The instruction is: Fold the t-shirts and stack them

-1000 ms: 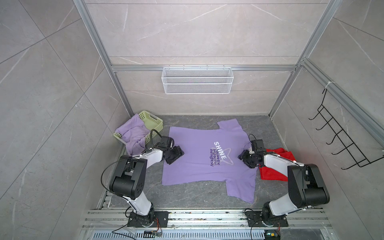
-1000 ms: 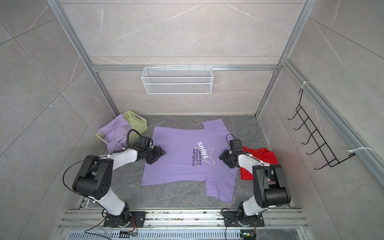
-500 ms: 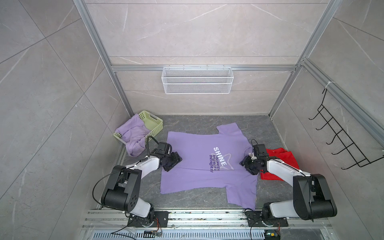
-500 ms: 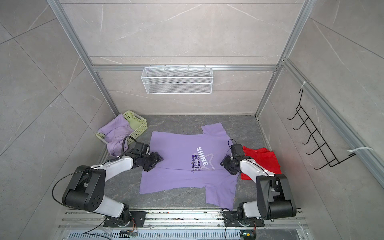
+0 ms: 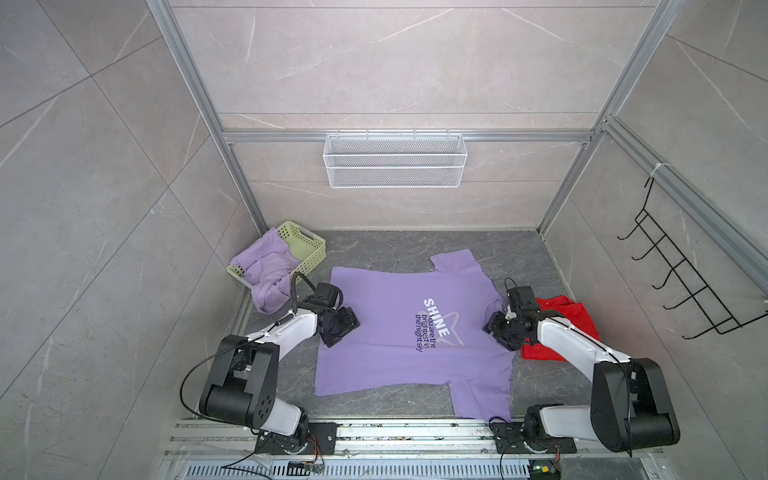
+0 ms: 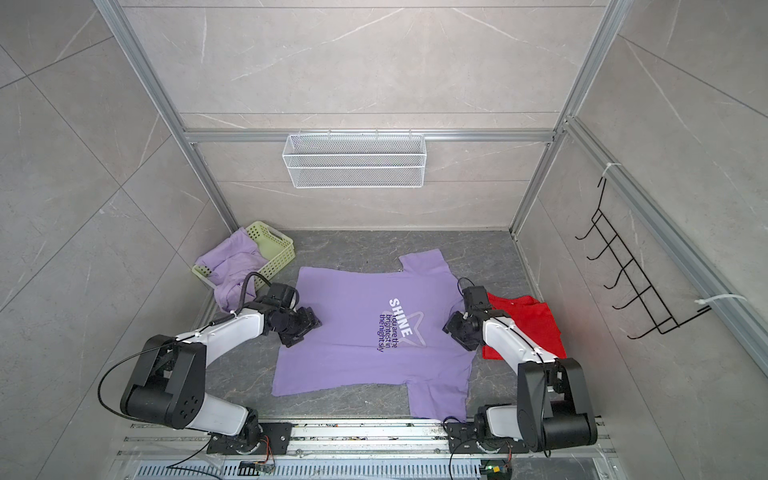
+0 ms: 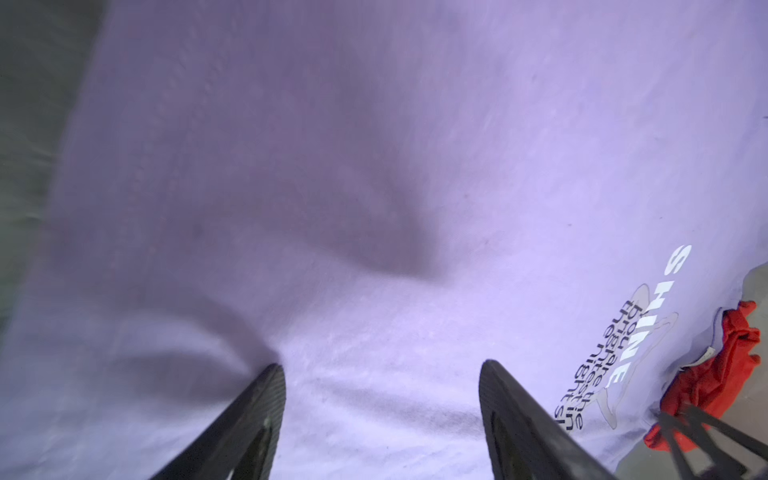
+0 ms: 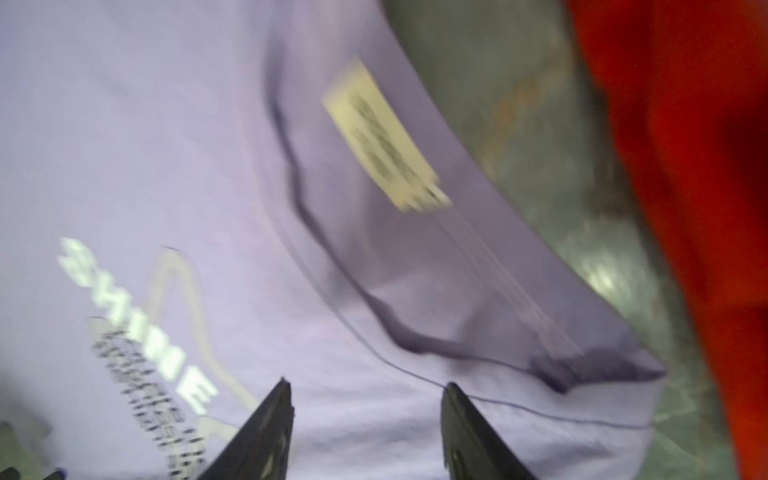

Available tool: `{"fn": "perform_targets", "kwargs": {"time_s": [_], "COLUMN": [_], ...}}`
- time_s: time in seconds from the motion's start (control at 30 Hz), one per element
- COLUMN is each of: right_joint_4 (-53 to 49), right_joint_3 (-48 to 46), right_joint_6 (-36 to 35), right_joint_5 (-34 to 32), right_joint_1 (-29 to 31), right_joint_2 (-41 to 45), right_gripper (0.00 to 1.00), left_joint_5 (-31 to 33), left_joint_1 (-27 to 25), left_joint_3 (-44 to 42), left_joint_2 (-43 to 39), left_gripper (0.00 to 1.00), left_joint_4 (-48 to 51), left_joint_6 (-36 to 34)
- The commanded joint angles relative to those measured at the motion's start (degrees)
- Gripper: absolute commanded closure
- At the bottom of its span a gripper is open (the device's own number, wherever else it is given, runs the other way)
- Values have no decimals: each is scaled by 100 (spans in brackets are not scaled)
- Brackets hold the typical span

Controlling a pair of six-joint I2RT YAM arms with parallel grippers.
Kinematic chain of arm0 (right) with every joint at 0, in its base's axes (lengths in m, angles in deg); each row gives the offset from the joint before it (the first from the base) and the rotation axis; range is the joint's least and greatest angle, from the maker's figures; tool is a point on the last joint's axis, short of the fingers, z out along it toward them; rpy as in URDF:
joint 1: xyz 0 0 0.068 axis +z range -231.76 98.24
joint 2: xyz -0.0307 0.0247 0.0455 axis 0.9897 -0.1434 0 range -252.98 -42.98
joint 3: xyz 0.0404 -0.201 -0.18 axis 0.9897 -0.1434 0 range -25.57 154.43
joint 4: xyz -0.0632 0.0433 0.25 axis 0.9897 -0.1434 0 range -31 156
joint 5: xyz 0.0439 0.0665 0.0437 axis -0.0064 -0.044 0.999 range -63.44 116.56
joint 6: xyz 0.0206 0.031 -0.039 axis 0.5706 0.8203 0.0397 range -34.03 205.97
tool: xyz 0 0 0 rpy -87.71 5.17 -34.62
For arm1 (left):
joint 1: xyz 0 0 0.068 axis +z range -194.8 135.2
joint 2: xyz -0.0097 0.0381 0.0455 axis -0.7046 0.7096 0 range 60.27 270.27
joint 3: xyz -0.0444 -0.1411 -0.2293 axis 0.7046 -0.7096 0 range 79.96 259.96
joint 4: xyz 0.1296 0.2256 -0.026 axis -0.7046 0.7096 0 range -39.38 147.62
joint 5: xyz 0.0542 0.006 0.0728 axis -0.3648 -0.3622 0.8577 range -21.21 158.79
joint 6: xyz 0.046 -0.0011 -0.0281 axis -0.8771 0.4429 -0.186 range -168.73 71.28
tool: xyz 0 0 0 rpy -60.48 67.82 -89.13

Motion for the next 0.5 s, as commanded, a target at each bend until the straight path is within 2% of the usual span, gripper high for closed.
{"fn": "perform_targets", "kwargs": {"time_s": [0.0, 0.2, 0.47], "right_joint_4": [184, 639, 1007], "right_joint_3": [846, 2352, 4078], "right_joint_6": [-399, -455, -308], "right_joint_5": [-231, -625, -436], "right_joint_1": [11, 10, 3], "right_joint_2": [-212, -1511, -3245], "right_gripper": [41, 41, 41], "left_joint_5": [161, 461, 684], "left_joint_1": [14, 40, 168], "left_joint_3": [922, 2267, 4199], "left_joint_2": [-66, 834, 2691], "left_gripper": [24, 24, 24], "left_joint_4": [455, 610, 449], "left_joint_6": [-571, -1121, -1509]}}
